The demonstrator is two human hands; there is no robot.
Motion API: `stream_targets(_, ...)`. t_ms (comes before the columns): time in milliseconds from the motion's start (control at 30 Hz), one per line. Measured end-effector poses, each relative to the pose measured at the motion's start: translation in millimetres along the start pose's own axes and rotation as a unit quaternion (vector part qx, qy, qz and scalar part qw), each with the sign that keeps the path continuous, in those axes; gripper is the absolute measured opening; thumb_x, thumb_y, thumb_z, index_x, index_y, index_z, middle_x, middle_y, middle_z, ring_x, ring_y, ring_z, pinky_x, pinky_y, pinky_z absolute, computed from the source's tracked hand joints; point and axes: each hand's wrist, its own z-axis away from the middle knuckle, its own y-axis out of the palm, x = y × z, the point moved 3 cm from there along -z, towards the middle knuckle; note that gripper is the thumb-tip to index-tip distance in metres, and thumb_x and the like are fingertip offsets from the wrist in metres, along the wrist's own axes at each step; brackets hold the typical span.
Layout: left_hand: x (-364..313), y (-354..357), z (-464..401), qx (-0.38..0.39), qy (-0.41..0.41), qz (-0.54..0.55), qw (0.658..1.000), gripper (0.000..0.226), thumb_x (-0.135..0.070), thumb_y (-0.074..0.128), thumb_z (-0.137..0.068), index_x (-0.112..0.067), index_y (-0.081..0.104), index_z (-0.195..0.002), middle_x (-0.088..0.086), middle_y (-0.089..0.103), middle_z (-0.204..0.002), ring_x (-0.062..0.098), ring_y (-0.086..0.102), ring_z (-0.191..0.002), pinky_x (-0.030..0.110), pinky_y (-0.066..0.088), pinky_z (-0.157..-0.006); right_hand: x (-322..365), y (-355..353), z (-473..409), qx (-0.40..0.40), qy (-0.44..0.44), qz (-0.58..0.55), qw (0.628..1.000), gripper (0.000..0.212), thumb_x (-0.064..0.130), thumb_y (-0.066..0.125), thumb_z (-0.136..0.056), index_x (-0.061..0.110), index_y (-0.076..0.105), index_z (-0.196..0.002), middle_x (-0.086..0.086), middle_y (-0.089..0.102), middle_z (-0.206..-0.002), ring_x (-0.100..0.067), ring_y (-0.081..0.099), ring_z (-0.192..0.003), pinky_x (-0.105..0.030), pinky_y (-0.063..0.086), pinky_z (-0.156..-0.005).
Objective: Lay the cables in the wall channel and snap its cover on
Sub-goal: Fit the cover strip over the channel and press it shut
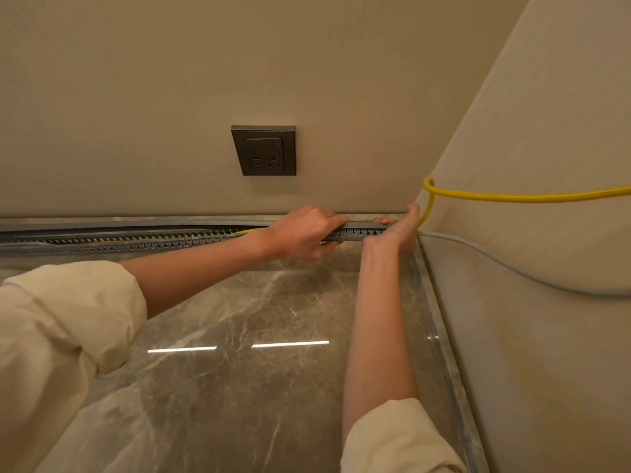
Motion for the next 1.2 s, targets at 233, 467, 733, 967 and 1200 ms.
stream_targets(233,-3,-5,1,-0.035,0.000,0.029,0.999,0.019,-0.017,0.059,-0.082,-0.003,0.060,-0.096,0.018,0.066,-0.082,0.040,0.059,-0.070,0.042,0.043,-0.056,-16,3,-26,0.004,-0.030,-0.065,0.997,0.039,0.036,0.071,-0.068,0.018,0.037,-0.059,0.001,0.041,-0.051,-0.018,0.040,-0.047,-0.029,0.044,-0.058)
stream_targets(467,-1,-6,1,-0.061,-0.010,0.045,0.997,0.017,-0.017,0.060,-0.080,-0.006,0.059,-0.092,0.016,0.067,-0.079,0.038,0.059,-0.066,0.037,0.041,-0.053,-18,9,-29,0.038,-0.026,-0.151,0.987,0.036,0.028,0.073,-0.071,0.018,0.040,-0.062,0.003,0.040,-0.051,-0.013,0.040,-0.042,-0.024,0.042,-0.048)
stream_targets(733,-1,-2,1,-0.061,-0.001,0.021,0.998,0.018,-0.016,0.059,-0.082,-0.004,0.060,-0.095,0.015,0.067,-0.080,0.036,0.059,-0.065,0.037,0.041,-0.053,-18,14,-32,0.046,0.001,-0.124,0.991,0.039,0.010,0.063,-0.076,0.017,0.032,-0.053,0.007,0.033,-0.038,-0.010,0.032,-0.030,-0.019,0.033,-0.035)
stream_targets(967,-1,3,3,-0.052,-0.002,0.001,0.999,0.020,-0.018,0.058,-0.084,-0.003,0.060,-0.097,0.016,0.067,-0.083,0.038,0.059,-0.067,0.041,0.043,-0.054,-23,10,-34,-0.011,-0.015,-0.058,0.998,0.032,0.009,0.057,-0.074,0.016,0.033,-0.055,0.002,0.037,-0.046,-0.015,0.035,-0.038,-0.020,0.037,-0.041)
stream_targets(1200,0,5,3,-0.068,-0.007,0.006,0.998,0.014,-0.018,0.057,-0.083,-0.006,0.058,-0.090,0.015,0.066,-0.076,0.036,0.057,-0.060,0.036,0.039,-0.050,-24,13,-34,-0.047,-0.029,0.019,0.998,0.025,0.006,0.050,-0.072,0.016,0.031,-0.060,-0.001,0.037,-0.051,-0.018,0.034,-0.042,-0.020,0.034,-0.041)
